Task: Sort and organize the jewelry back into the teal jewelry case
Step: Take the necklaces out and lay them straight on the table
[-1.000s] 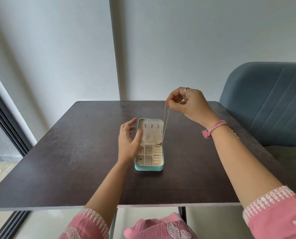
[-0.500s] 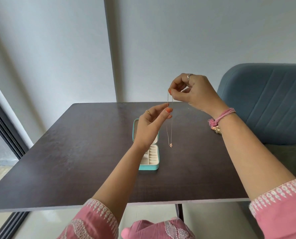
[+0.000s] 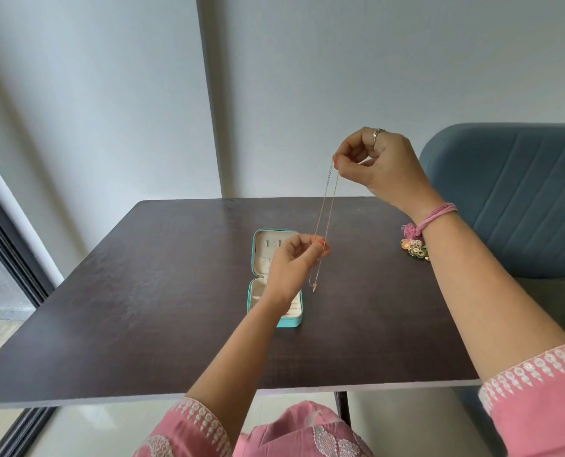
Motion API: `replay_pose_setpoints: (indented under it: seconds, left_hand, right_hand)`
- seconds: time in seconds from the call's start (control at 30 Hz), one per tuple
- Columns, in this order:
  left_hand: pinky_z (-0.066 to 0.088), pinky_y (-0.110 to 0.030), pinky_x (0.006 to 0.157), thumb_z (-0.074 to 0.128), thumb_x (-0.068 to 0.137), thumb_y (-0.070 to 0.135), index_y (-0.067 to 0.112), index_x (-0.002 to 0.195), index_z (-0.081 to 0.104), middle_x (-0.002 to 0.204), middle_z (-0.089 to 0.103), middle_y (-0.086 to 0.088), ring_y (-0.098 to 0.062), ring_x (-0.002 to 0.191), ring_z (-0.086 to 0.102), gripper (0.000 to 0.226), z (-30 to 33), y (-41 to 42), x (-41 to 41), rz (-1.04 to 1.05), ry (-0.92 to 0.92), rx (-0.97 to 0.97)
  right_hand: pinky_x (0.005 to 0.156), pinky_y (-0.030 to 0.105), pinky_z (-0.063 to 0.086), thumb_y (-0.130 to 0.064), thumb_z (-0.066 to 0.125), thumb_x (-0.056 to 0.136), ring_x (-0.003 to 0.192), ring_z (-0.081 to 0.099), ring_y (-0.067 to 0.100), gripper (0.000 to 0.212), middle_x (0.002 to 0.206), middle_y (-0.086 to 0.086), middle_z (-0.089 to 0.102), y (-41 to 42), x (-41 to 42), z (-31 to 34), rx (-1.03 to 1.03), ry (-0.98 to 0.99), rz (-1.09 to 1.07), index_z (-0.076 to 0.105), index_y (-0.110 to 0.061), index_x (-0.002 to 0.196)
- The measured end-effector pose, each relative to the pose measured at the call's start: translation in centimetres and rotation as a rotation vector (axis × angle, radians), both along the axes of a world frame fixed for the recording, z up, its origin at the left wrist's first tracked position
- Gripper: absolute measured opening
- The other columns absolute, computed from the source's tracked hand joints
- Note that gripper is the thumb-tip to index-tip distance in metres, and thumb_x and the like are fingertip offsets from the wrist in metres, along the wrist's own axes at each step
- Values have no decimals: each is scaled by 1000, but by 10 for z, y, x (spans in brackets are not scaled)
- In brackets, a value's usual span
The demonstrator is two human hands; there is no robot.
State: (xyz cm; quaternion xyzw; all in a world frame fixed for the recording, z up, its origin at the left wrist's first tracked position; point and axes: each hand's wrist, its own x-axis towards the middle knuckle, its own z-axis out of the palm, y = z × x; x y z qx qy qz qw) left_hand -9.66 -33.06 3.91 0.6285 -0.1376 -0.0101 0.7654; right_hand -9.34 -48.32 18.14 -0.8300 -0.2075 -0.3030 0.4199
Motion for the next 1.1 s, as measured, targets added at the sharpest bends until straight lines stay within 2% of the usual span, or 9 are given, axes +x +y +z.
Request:
replay_pose_setpoints:
  seconds: [0.07,0.2,0.33,0.43,0.67,0.9,1.1]
  left_hand:
    - [49,-28,84,58,93,10,15,88,63,91,71,-3,-17,90,66,9,-6,-2,-3,-27,57,-30]
    - [52,-26,85,55,94,10,14,92,62,93,71,-3,-13,85,67,8,-18,-9,-6,-70,164,-55]
    - [52,-24,84,53,95,9,13,93,61,94,70,-4,-17,93,67,9,-25,-15,-8,-103,228,-85]
    - [53,-22,82,51,96,10,13,95,58,94,71,-3,-16,92,69,8,-27,-18,-13,-133,289,-156]
    - [55,-32,88,54,95,9,11,95,59,90,72,-8,-21,90,70,5,-32,-21,-20,-173,422,-321]
    - [56,-27,83,56,94,11,10,101,61,96,72,-9,-20,94,70,9,-36,-22,-27,-222,454,-339]
    - [56,-28,85,59,92,9,6,109,62,102,72,-11,-20,98,69,17,-44,-21,-37,-229,457,-340]
  right_hand:
    - [73,27,55,-15,66,78,73,64,15,4,83,8,71,-2,1,1,24,-11,-9,67,-16,81]
    - [76,32,55,-22,66,75,75,66,20,6,83,8,71,-8,3,3,65,-15,-17,67,-18,79]
    - [76,30,55,-20,67,77,75,66,18,2,82,5,71,-12,5,3,118,2,-35,65,-21,77]
    - [70,27,53,-16,65,80,70,63,12,6,77,0,70,-15,4,1,193,71,-19,64,-21,76]
    - [56,21,48,-10,54,89,65,65,11,14,70,-3,67,-20,3,-4,337,242,9,59,-19,79]
    - [61,25,50,-5,53,90,66,65,14,17,69,-1,67,-30,7,-6,541,296,74,58,-15,77]
    - [66,25,52,-6,54,91,75,69,16,18,76,1,70,-33,10,-14,701,333,94,56,-14,75]
